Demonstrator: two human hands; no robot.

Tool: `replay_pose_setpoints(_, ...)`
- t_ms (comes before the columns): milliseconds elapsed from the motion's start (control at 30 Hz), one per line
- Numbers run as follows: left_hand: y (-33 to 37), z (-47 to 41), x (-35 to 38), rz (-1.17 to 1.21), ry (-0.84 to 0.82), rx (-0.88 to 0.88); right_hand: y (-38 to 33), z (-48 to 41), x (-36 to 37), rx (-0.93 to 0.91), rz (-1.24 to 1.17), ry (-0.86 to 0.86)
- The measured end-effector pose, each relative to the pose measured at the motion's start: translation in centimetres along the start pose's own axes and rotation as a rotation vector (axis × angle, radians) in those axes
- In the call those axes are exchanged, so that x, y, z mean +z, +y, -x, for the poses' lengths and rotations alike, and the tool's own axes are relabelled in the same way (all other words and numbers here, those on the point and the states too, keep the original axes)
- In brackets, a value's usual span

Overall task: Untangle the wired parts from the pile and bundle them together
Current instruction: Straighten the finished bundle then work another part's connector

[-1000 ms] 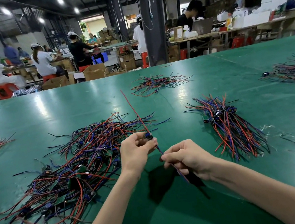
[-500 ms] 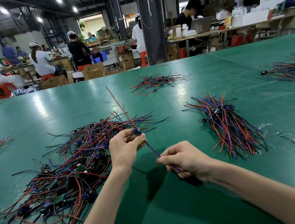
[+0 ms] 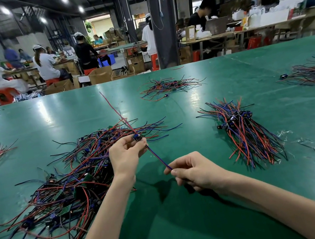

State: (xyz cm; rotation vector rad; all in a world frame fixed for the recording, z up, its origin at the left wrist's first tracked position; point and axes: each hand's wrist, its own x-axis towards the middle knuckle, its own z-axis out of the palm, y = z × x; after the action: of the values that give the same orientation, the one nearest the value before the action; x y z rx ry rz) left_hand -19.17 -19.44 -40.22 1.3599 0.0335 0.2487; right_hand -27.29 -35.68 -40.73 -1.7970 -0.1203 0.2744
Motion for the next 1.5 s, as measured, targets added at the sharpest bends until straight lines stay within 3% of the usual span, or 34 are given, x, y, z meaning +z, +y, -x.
replay_pose_setpoints(567, 0.2, -0.2, -0.5, 0.029, 0.035, 0.010, 0.5, 0.0, -0.1, -0.163, 0.139, -0.027)
replay_pose_setpoints(700, 0.4, 0.1, -0.3, 0.053, 0.047, -0.016, 0.1, 0.1, -0.8, -0.119, 0.040, -0.131)
replay_pose_setpoints(900, 0.1, 1.8, 0.8, 0.112, -0.140, -0.203, -1.2, -0.1, -3.0, -0.050, -0.001, -0.126)
replay_pose_setpoints(1000, 0.1, 2.4, 1.4, 0.091, -0.203, -0.208, -1.5, 0.2, -4.2, 0.010, -0.102, -0.298)
replay_pose_setpoints(1100, 0.4, 2.2, 1.2, 0.143, -0.175, -0.205, -1.8, 0.6, -5.9, 0.072, -0.266, -0.584)
replay_pose_setpoints(1167, 0.6, 2.1, 1.0, 0.177, -0.161, -0.213, -1.7, 0.6, -6.4, 0.104, -0.385, -0.669)
replay_pose_setpoints(1300, 0.4, 2.8, 1.4, 0.153, -0.258, -0.247, -1.1, 0.0, -5.1, 0.144, -0.367, -0.447)
replay_pose_setpoints(1500, 0.1, 3.9, 2.5, 0.116, -0.387, -0.259, -0.4, -0.4, -3.0, 0.017, -0.286, -0.111)
